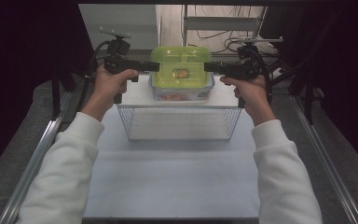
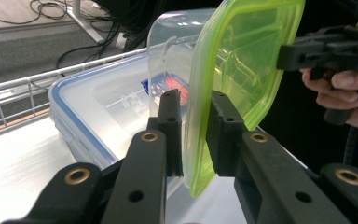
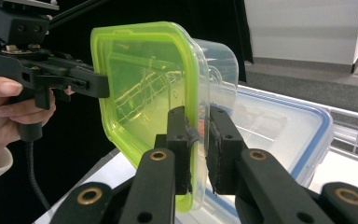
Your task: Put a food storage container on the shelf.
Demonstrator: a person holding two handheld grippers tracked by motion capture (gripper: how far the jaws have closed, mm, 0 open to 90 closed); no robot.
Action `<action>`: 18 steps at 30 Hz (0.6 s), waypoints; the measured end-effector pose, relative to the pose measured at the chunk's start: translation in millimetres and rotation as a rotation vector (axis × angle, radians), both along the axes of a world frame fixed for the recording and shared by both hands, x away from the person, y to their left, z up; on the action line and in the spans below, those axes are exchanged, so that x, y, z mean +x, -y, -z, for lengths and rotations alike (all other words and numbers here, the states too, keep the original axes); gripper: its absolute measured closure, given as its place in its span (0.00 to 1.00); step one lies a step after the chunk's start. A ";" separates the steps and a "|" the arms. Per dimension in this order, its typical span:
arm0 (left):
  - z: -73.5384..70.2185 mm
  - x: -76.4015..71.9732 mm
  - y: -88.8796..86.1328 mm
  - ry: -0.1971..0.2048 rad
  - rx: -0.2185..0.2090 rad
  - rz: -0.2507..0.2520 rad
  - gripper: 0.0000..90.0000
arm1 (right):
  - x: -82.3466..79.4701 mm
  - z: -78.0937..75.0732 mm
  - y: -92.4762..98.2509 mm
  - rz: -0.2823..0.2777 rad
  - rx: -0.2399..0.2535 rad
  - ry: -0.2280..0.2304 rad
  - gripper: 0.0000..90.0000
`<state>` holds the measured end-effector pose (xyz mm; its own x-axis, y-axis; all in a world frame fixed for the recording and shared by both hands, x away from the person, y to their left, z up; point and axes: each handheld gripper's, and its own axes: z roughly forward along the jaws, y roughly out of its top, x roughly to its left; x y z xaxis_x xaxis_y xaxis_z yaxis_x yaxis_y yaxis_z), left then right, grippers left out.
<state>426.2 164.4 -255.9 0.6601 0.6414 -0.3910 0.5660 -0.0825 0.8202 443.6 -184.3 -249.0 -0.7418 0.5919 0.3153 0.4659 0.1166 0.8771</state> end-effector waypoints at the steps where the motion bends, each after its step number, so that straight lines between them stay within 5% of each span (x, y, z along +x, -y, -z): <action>1: 2.1 4.5 1.1 -0.015 0.008 0.000 0.86 | 2.8 1.7 0.0 0.003 -0.003 -0.009 0.89; 9: 4.6 12.9 0.7 -0.029 -0.058 -0.012 0.85 | 19.2 5.4 2.1 0.014 0.030 -0.051 0.87; 18: 9.8 22.5 3.8 -0.060 -0.080 -0.044 0.73 | 28.6 8.0 -3.4 0.050 0.041 -0.068 0.83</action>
<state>448.7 160.6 -265.7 0.6061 0.6342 -0.4800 0.6159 0.0076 0.7878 472.1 -180.9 -257.0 -0.6880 0.6130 0.3885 0.5288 0.0568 0.8468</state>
